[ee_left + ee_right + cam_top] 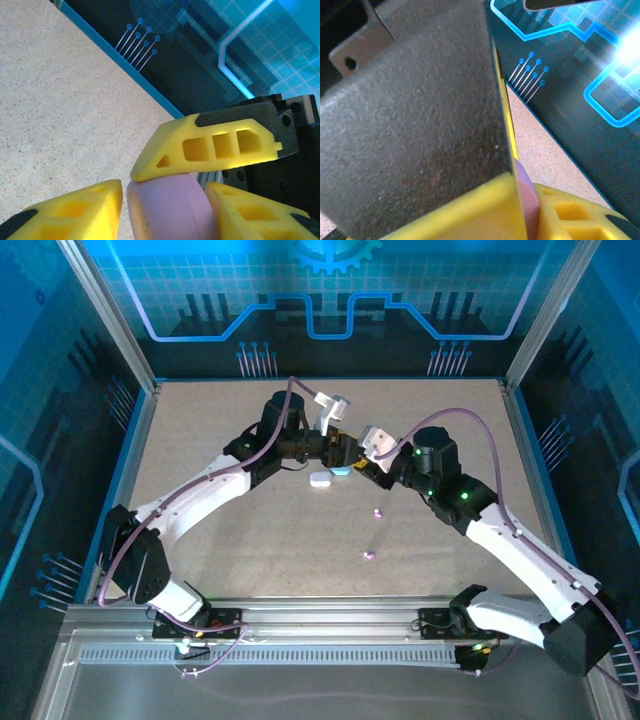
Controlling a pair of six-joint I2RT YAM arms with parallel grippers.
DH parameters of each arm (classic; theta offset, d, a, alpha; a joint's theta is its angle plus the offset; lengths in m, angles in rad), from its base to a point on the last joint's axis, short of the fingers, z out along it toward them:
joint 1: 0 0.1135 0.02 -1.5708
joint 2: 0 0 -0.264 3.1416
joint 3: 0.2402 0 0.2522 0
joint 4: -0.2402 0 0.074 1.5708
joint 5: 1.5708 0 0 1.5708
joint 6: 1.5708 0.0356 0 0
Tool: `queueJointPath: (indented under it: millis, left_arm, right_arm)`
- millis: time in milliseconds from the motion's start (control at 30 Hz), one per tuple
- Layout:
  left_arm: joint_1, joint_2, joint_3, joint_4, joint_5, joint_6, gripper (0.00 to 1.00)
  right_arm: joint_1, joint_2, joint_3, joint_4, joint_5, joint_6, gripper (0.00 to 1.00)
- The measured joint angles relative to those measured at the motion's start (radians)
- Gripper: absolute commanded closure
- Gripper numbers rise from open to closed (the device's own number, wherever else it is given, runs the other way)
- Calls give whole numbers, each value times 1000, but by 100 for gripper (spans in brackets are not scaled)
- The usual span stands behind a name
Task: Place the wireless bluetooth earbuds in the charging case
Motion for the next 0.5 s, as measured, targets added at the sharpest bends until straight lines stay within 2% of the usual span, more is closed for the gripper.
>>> queueJointPath:
  millis: [200, 267, 433, 500]
  left_arm:
    - [-2, 2, 12, -12, -22, -4, 85]
    - [-2, 2, 12, -11, -26, -5, 88]
    - [6, 2, 9, 1, -26, -40, 89]
    - [18, 2, 1, 24, -16, -68, 88]
  right_arm:
    - [8, 3, -2, 14, 45, -16, 54]
    - [9, 2, -11, 28, 51, -22, 50]
    - [6, -41, -90, 127, 63, -26, 38]
    - [-5, -79, -157, 189, 51, -26, 36]
